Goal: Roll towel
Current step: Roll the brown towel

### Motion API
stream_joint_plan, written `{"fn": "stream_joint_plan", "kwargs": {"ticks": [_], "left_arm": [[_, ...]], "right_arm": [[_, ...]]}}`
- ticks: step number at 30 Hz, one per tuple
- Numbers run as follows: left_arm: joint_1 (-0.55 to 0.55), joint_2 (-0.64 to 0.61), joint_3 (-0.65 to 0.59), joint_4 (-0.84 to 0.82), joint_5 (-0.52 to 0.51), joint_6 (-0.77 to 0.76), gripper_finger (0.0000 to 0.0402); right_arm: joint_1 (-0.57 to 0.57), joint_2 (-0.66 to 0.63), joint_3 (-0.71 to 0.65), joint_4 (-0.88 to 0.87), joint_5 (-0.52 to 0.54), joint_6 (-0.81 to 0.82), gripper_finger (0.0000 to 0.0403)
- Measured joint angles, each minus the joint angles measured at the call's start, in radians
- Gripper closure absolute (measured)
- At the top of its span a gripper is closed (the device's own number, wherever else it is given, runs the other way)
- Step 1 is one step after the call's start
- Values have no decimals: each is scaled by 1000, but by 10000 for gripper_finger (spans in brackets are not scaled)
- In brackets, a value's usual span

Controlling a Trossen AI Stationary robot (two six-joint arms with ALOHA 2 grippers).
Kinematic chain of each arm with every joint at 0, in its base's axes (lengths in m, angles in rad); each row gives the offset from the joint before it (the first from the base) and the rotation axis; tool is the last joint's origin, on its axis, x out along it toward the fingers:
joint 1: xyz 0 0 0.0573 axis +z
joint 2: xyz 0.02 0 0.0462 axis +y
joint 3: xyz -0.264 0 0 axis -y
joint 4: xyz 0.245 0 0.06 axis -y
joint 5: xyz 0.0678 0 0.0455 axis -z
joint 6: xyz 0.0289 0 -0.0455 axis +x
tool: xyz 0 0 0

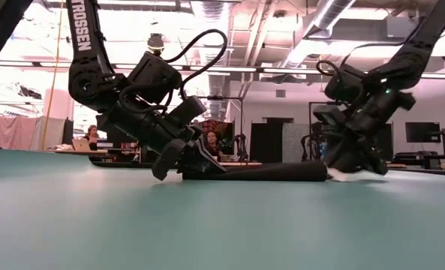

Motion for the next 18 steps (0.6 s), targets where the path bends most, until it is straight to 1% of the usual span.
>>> {"fn": "stream_joint_plan", "kwargs": {"ticks": [3,6,8,10,14,18], "left_arm": [[0,0,0,2,0,0,401],[0,0,-1,5,0,0,401],[0,1,-1,7,0,0,401],[0,1,-2,14,0,-1,401],[0,2,1,13,0,-11,401],[0,2,3,12,0,-18,401]], "right_arm": [[-22,-101,-1,-50,89,-53,291],[-22,-202,0,-8,121,-136,291],[17,-258,0,38,122,-262,291],[85,-296,1,91,140,-408,291],[235,-289,1,195,224,-601,291],[348,-192,2,311,309,-660,291]]}}
